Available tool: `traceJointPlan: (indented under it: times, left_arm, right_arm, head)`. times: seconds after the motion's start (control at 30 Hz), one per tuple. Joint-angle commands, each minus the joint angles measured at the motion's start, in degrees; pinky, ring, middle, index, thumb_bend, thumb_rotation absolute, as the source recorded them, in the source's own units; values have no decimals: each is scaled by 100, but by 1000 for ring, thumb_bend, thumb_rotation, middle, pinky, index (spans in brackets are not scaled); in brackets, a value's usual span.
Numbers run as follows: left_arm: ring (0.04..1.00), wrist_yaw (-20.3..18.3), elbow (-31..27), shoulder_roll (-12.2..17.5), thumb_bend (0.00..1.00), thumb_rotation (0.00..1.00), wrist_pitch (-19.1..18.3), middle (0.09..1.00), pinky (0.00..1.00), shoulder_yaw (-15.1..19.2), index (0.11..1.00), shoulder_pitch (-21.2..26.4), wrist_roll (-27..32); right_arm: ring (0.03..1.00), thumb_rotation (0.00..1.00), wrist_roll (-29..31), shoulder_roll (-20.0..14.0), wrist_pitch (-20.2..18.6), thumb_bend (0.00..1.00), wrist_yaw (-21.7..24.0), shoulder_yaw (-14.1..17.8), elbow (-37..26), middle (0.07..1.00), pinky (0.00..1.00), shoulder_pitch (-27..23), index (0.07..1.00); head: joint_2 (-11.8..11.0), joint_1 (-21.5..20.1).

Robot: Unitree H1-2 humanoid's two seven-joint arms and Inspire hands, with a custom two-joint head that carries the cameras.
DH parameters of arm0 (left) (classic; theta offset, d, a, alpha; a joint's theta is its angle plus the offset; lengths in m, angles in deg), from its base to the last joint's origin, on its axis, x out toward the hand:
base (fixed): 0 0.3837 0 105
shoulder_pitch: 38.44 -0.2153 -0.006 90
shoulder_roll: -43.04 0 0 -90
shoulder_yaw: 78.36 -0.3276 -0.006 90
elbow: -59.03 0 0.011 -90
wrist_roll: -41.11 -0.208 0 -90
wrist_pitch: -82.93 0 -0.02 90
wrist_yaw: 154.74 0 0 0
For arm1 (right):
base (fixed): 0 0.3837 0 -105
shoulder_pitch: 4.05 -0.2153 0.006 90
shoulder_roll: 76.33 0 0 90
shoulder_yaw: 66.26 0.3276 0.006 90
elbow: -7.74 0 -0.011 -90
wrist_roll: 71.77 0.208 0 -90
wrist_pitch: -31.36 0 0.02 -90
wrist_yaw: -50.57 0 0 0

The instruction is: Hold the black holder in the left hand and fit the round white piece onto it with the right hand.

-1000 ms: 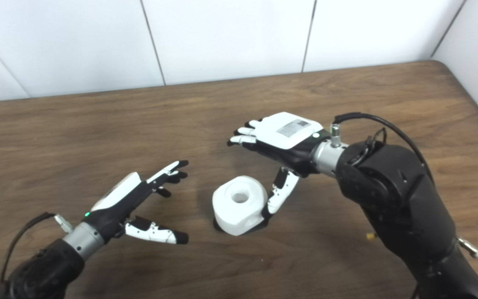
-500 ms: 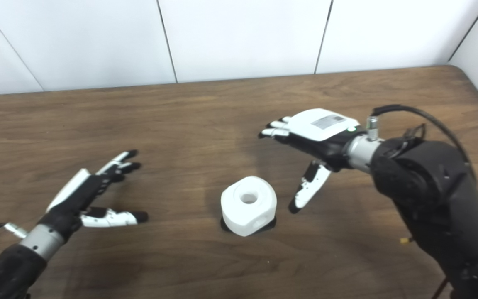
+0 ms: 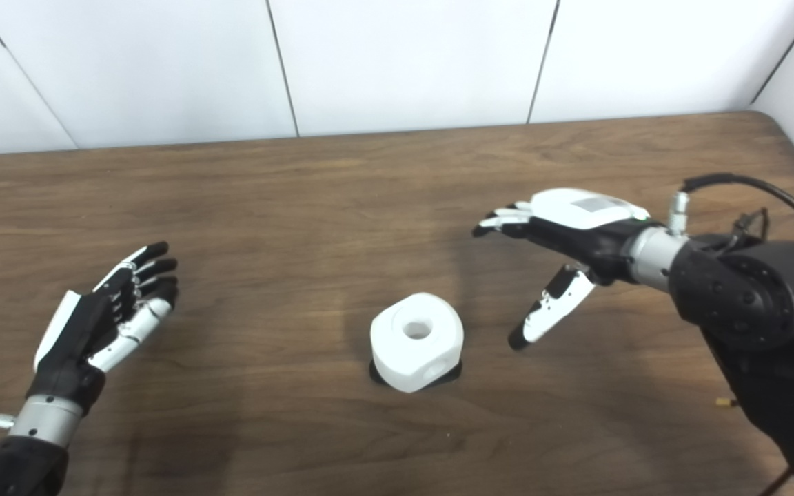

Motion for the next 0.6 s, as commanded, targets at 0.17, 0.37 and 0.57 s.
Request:
traceJointPlan:
  times: [0.17, 0.37, 0.57]
  left_arm:
    - [997, 150, 370, -382, 538, 987, 578, 989, 997, 381, 980, -183, 1312]
    - [1000, 249, 1038, -406, 617, 996, 1364, 996, 999, 557, 973, -189, 1541]
    - [1000, 321, 944, -381, 590, 1000, 1503, 1000, 1000, 605, 998, -298, 1684]
  right_arm:
    - [904, 320, 327, 853, 49, 661, -1890, 716, 398, 917, 822, 991, 896]
    - [853, 323, 959, 1907, 694, 588, -3561, 1074, 877, 897, 753, 1742, 901]
    - [910, 660, 1754, 2433, 1081, 542, -4306, 1119, 991, 943, 834, 2125, 936]
  head:
    - [-110, 82]
    - [-157, 69]
    - [-214, -43]
